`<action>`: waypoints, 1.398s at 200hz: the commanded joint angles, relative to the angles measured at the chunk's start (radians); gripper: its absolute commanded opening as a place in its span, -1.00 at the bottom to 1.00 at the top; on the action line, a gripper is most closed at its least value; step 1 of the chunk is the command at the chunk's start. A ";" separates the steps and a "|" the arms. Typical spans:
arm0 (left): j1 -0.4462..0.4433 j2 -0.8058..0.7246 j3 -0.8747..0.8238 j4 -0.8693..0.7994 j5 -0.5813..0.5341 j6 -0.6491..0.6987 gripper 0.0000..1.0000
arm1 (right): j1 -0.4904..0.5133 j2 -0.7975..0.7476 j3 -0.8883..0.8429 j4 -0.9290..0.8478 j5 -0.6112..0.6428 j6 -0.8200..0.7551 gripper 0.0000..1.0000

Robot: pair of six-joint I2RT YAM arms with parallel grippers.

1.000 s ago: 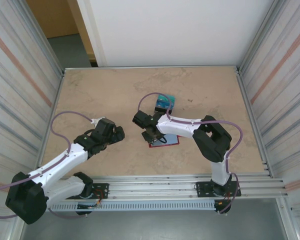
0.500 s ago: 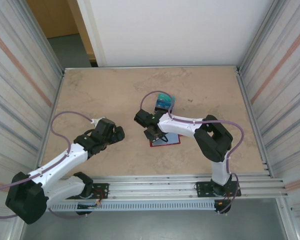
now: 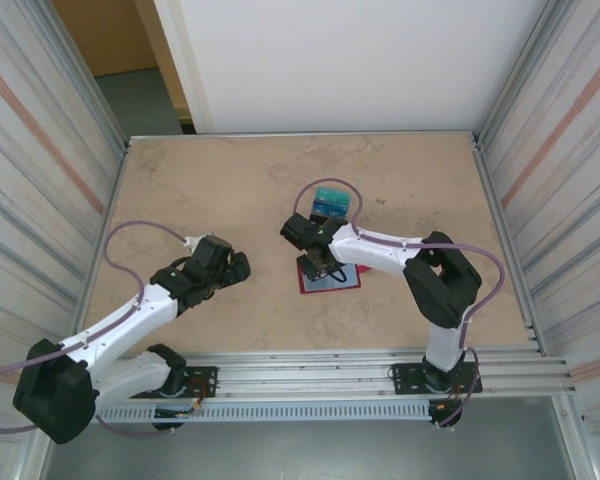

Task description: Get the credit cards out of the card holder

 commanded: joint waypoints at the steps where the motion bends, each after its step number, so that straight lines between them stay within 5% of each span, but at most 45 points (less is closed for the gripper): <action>1: 0.001 0.018 0.036 0.023 0.011 0.023 0.97 | 0.012 -0.022 -0.018 0.030 -0.067 0.033 -0.33; 63: -0.009 0.044 0.045 0.024 0.012 0.025 0.97 | 0.012 0.010 -0.034 0.062 -0.138 0.040 -0.06; 151: -0.020 0.055 0.056 0.021 0.007 0.025 0.97 | -0.010 0.051 -0.080 0.097 -0.193 0.039 0.08; 208: -0.026 0.057 0.064 0.019 0.002 0.028 0.97 | -0.020 0.044 -0.093 0.094 -0.198 0.037 -0.31; 279: -0.036 0.057 0.078 0.014 -0.003 0.037 0.97 | -0.041 -0.050 -0.093 0.089 -0.157 0.033 -0.53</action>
